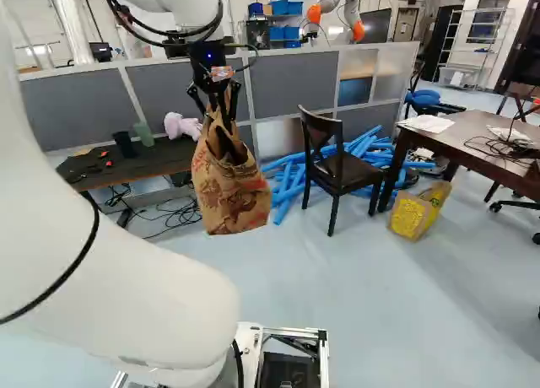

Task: Pick up the bag on the ground and place it on the table

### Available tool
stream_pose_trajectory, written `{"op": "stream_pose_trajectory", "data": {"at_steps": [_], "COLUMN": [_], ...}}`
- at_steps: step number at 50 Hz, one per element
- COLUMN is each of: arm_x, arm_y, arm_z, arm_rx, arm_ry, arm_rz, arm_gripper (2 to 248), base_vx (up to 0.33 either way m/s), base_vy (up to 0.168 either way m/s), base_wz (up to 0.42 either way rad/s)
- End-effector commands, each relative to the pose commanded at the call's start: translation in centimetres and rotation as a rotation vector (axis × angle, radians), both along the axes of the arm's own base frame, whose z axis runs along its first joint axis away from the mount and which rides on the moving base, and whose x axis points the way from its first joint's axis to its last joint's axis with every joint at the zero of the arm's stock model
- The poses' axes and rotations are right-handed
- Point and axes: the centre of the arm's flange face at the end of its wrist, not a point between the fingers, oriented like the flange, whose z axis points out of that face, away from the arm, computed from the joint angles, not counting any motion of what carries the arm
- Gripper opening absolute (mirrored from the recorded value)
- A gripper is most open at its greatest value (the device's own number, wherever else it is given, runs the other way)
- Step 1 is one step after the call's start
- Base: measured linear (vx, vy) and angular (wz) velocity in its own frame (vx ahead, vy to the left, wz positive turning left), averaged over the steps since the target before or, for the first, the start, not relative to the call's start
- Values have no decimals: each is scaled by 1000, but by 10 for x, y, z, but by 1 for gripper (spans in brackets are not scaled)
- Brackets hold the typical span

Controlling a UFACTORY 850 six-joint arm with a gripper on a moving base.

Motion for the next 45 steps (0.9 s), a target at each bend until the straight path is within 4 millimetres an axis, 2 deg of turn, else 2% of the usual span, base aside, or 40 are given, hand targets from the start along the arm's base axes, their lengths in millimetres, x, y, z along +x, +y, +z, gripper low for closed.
{"op": "stream_pose_trajectory", "data": {"at_steps": [45], "arm_x": [0], "arm_y": [0], "arm_z": [0], "arm_rx": [0], "arm_ry": [0], "arm_rz": [0], "arm_gripper": [23], "base_vx": [193], "base_vy": [38], "base_wz": [155]}}
